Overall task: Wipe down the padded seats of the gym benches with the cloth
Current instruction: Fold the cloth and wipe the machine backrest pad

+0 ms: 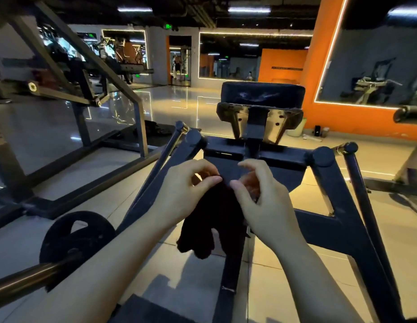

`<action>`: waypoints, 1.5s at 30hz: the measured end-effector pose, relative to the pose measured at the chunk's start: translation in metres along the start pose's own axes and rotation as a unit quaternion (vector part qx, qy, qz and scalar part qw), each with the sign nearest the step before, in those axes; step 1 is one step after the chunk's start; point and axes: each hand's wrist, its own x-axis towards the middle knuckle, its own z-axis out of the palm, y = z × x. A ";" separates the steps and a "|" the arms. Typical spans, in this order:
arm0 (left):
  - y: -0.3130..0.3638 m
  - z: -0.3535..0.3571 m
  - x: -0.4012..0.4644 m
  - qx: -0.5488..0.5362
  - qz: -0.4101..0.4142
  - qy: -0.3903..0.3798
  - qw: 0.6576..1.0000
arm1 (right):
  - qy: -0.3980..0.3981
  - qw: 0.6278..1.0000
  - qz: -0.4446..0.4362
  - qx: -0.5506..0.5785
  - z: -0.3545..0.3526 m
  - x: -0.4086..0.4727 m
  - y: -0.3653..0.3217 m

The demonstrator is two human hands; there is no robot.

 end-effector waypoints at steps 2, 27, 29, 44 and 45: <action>-0.007 0.003 -0.001 -0.002 0.020 0.004 1.000 | -0.056 0.998 0.017 0.009 0.003 0.001 0.002; -0.008 0.009 0.005 -0.026 0.002 -0.012 1.000 | -0.182 0.980 0.077 -0.009 -0.010 -0.003 0.027; -0.004 0.010 0.003 -0.011 0.015 -0.017 1.000 | -0.148 0.987 0.057 -0.032 -0.001 -0.004 0.027; -0.007 -0.001 -0.005 0.001 0.038 -0.044 0.998 | -0.143 0.986 0.072 0.042 -0.010 0.001 0.036; -0.008 -0.003 -0.005 0.001 0.042 -0.049 0.998 | -0.167 0.984 0.062 0.025 -0.014 0.003 0.035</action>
